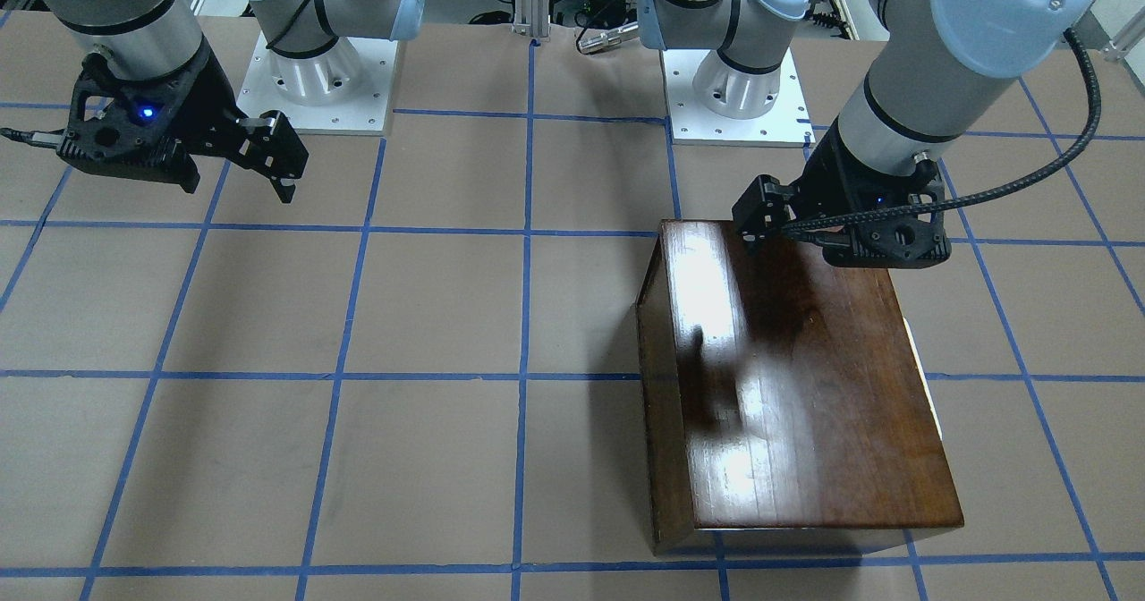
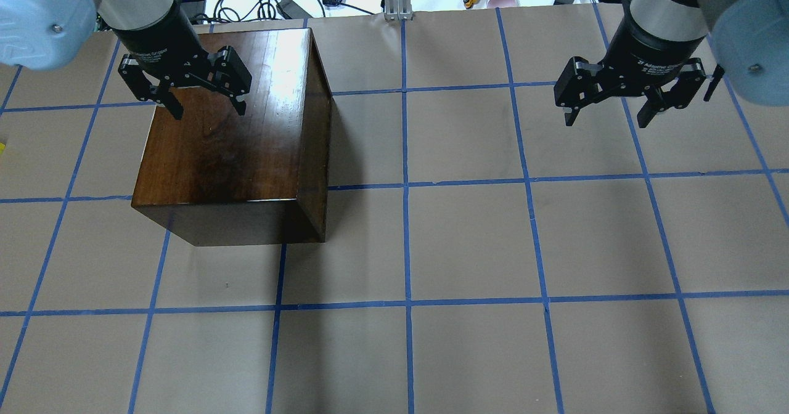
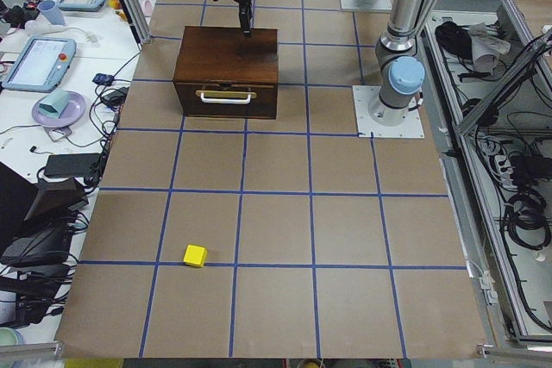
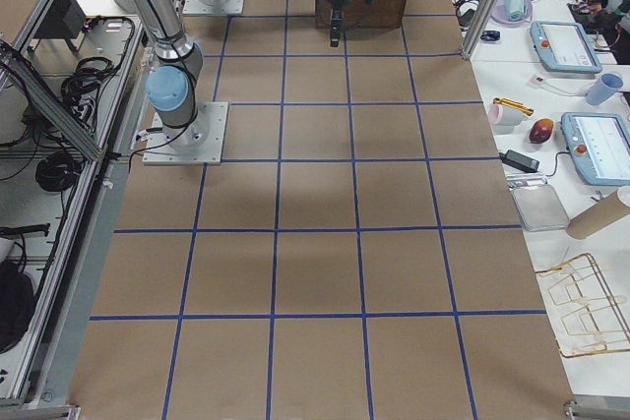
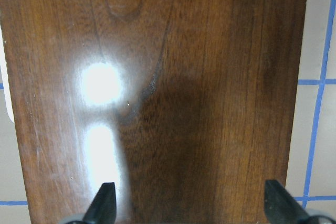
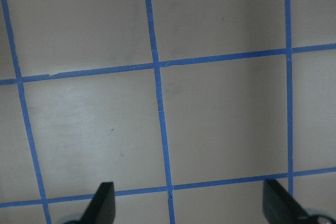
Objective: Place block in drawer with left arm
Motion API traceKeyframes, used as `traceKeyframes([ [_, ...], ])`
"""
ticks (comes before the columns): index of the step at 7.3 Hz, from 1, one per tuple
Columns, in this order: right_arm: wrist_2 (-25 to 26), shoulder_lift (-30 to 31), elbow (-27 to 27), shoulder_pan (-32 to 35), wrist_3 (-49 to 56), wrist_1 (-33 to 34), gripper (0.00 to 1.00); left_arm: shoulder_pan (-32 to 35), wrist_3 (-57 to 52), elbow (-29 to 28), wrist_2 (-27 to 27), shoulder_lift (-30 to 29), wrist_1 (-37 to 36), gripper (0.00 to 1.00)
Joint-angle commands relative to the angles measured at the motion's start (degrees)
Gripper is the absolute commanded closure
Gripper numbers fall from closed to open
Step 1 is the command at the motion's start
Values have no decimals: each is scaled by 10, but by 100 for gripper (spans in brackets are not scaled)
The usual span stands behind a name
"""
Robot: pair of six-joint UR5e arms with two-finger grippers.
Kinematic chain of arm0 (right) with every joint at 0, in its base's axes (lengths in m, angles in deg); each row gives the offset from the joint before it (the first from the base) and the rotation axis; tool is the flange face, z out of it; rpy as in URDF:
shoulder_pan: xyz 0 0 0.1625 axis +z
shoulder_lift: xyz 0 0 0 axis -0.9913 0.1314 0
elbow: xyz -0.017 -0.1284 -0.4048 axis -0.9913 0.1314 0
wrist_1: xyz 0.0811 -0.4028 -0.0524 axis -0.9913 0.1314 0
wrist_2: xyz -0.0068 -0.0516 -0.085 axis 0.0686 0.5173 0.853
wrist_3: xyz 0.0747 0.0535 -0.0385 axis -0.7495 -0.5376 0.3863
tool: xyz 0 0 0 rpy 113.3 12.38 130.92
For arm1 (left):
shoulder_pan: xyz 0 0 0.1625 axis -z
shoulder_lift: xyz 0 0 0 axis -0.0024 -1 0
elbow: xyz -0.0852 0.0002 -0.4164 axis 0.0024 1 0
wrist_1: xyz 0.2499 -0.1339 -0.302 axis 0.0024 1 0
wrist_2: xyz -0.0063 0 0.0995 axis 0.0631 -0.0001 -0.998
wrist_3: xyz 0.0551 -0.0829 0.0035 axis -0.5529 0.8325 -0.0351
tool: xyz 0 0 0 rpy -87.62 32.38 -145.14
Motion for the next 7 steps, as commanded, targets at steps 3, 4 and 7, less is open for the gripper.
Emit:
traceKeyframes([
  [3,0,0,0,-1,0,0,0,0,0,0,0,0,0,0],
  [4,0,0,0,-1,0,0,0,0,0,0,-1,0,0,0],
  [7,0,0,0,-1,0,0,0,0,-4,0,3,6,0,0],
])
